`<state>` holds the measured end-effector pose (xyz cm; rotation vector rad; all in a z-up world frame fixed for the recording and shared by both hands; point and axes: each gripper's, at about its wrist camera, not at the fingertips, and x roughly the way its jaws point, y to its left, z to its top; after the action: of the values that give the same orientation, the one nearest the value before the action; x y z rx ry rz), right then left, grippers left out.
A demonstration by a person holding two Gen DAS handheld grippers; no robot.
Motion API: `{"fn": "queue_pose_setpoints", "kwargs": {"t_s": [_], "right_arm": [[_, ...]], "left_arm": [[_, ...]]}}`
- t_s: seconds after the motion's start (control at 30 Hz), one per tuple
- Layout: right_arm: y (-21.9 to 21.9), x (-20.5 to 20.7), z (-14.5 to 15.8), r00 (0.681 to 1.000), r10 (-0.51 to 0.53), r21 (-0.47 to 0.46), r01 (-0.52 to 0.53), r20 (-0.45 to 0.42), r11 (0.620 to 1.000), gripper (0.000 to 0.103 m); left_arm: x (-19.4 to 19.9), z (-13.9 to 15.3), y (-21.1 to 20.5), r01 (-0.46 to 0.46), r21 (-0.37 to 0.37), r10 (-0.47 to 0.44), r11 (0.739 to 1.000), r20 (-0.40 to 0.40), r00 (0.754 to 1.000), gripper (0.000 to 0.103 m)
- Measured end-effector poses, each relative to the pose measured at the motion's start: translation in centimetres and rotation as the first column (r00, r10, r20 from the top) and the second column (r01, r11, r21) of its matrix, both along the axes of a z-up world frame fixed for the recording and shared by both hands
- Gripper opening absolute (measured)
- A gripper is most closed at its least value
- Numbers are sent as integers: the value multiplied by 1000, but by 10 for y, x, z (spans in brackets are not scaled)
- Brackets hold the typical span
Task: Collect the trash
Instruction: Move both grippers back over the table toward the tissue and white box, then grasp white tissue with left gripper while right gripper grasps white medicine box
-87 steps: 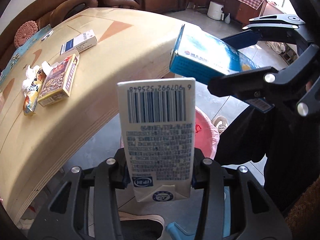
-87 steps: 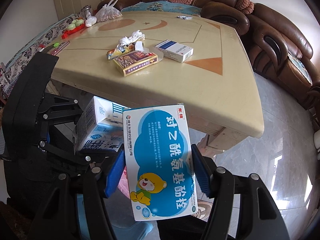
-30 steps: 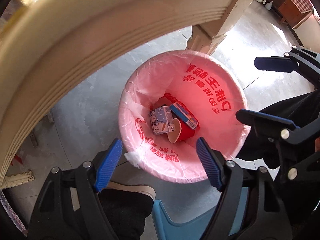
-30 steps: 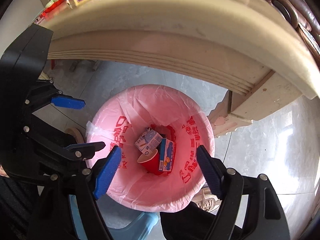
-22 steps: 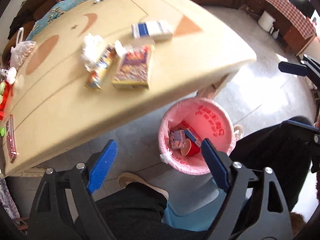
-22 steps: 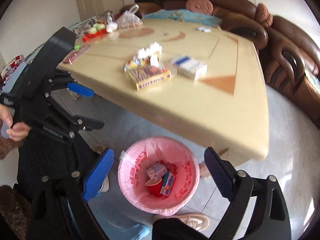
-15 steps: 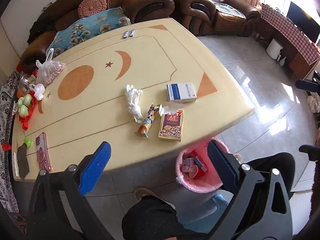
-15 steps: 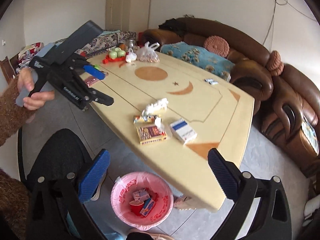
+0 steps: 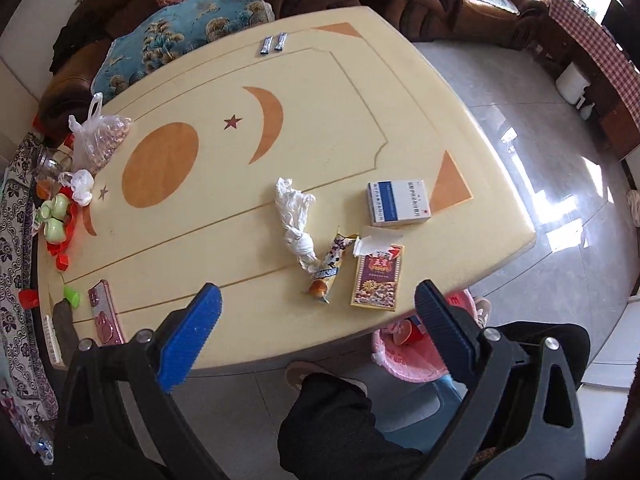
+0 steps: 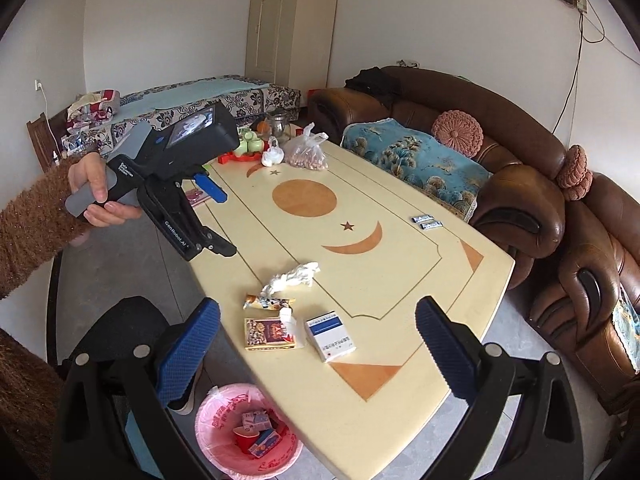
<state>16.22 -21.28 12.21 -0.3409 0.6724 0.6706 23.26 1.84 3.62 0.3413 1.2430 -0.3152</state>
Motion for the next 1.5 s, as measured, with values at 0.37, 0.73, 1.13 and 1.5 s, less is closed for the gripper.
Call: {"fn": "queue_pose_setpoints", "kwargs": {"t_s": [0.37,0.73,1.13,1.5], "right_arm": [[19,80,-62,987,70,-59,-80,-146,995,96],[58,118,-179,938,107,-266,-201,-329,943,96],[81,150,-256,889,112,-360,-292,-444,886,96],[86,164,-298,865,100,-396,-325,-492,859,96]], "left_arm": [[64,-69,2,-19,19,21,1000,-131,991,95],[97,-142,7,-23,33,30,999,-241,970,95],[124,-196,13,-51,46,62,998,-315,947,95],[133,-218,13,-39,50,54,998,-343,938,95]]}}
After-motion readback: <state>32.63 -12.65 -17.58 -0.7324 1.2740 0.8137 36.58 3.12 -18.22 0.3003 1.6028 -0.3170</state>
